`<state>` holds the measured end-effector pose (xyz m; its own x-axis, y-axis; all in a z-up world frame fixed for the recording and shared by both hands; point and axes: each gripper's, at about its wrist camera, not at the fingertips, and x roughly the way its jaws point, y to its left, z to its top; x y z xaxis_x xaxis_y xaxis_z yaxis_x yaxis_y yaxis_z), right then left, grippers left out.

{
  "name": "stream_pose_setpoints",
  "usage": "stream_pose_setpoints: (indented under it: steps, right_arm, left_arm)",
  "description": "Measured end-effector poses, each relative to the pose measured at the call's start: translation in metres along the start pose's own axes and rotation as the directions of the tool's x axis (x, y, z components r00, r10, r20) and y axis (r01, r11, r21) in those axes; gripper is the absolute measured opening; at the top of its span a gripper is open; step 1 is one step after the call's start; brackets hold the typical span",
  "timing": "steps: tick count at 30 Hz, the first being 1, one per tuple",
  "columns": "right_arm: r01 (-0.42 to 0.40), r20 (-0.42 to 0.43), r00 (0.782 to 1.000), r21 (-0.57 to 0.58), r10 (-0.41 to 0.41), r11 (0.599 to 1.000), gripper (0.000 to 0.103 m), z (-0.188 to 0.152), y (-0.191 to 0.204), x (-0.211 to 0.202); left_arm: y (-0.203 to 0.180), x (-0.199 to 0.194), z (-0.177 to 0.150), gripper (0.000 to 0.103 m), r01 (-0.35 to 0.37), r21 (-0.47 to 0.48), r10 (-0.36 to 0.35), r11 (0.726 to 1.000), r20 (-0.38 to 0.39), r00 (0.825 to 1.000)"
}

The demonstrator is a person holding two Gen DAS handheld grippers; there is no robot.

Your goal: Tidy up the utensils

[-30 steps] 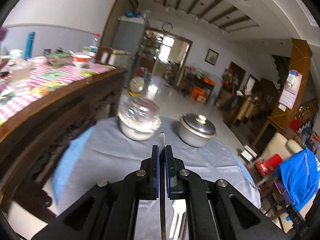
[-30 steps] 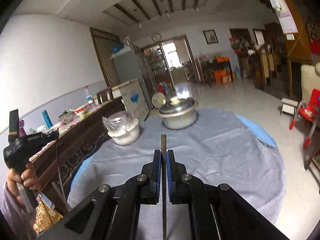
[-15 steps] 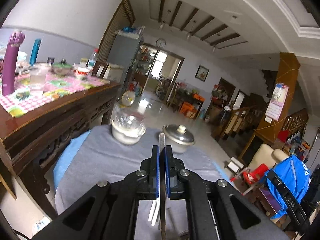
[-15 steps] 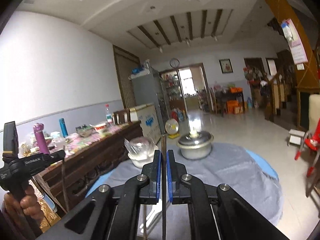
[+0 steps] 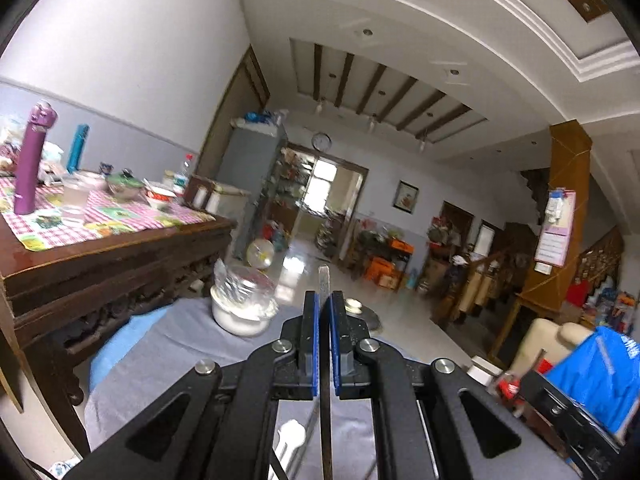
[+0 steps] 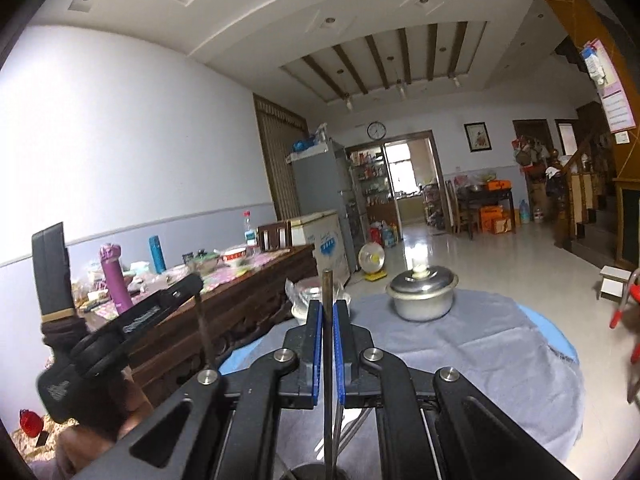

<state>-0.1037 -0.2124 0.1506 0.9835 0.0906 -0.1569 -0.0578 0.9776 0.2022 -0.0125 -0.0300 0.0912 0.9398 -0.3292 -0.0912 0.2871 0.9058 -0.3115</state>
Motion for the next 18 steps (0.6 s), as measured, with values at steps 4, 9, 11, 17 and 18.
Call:
stream_pose_setpoints:
  steps: [4, 9, 11, 17, 18]
  right_arm:
    - [0.001, -0.034, 0.999, 0.009, -0.001, 1.0, 0.006, -0.01, -0.006, 0.003]
    - [0.004, -0.07, 0.998, 0.021, -0.003, 1.0, 0.006, -0.02, -0.014, 0.005]
    - [0.005, -0.085, 0.996, 0.024, -0.002, 1.0, 0.006, -0.024, -0.016, 0.005]
    - [-0.006, -0.123, 0.992, 0.035, 0.01, 0.999, 0.006, -0.032, -0.018, 0.005]
    - [-0.009, -0.125, 0.992, 0.038, 0.013, 0.999, 0.006, -0.033, -0.019, 0.005]
  left_arm:
    - [-0.002, 0.014, -0.022, 0.005, -0.03, 0.008, 0.03, 1.0, -0.014, 0.999]
    - [-0.003, 0.018, -0.042, 0.005, -0.052, 0.036, 0.054, 0.998, -0.032, 0.998]
    - [-0.005, 0.015, -0.048, 0.005, -0.055, 0.044, 0.056, 0.997, -0.029, 0.998]
    - [-0.007, 0.009, -0.057, 0.005, -0.058, 0.067, 0.06, 0.996, -0.034, 0.998]
    - [-0.008, 0.007, -0.06, 0.005, -0.054, 0.065, 0.057, 0.996, -0.038, 0.998]
